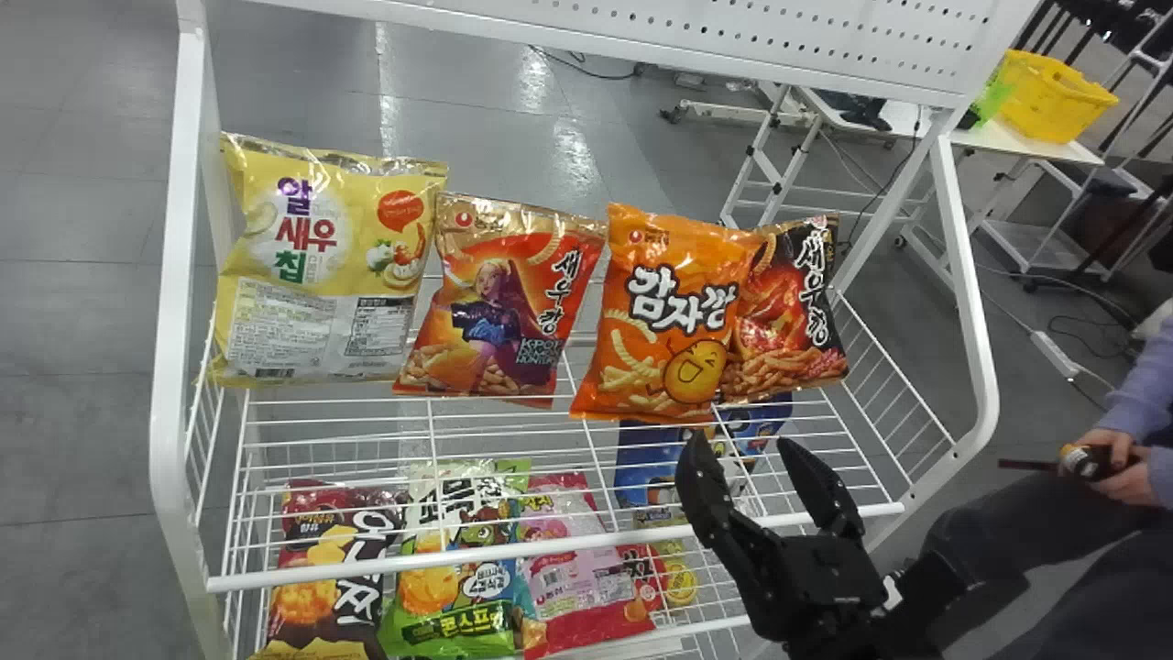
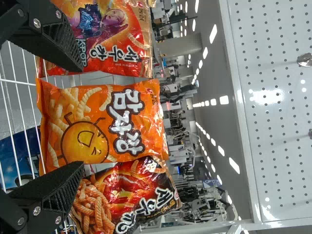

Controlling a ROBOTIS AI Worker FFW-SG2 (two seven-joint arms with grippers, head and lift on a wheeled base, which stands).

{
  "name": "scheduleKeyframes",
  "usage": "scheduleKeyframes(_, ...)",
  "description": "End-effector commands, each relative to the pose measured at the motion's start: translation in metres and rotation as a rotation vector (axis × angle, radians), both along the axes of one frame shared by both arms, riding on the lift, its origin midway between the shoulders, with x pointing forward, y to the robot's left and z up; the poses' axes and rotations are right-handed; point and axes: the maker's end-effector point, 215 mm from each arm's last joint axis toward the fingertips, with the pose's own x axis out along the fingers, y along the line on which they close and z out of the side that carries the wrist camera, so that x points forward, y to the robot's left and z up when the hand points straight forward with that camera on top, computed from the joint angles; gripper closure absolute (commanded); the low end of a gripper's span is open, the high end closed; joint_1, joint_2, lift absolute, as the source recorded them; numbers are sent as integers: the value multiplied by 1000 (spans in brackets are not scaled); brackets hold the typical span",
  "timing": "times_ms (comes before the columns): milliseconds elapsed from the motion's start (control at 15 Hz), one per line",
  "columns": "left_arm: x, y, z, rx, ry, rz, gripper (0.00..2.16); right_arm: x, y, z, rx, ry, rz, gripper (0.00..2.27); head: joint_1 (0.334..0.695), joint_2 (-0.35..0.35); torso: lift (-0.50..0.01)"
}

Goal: Hold basket handle with left hand then pick spicy shrimp crackers with right hand and place into basket

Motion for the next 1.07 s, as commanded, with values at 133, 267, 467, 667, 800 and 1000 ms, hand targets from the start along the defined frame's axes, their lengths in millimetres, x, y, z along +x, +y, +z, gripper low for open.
scheduleKeyframes(133,2,-1,0,-5,0,4,1892,1,0,0,-7,0,2,144,695,-350,-37)
scheduleKeyframes(267,2,-1,0,-5,1,5,1892,1,1,0,-8,0,4,144,695,-350,-37)
scheduleKeyframes(467,2,-1,0,-9,2,5,1892,1,1,1,-8,-2,5,144,695,-350,-37)
scheduleKeyframes(667,2,-1,0,-12,1,5,1892,0,2,1,-7,-1,6,144,695,-350,-37)
scheduleKeyframes(800,2,-1,1,-13,0,5,1892,0,2,1,-7,-1,6,144,695,-350,-37)
scheduleKeyframes(1000,2,-2,1,-15,0,5,1892,8,-5,7,-22,-19,-6,144,695,-350,-37)
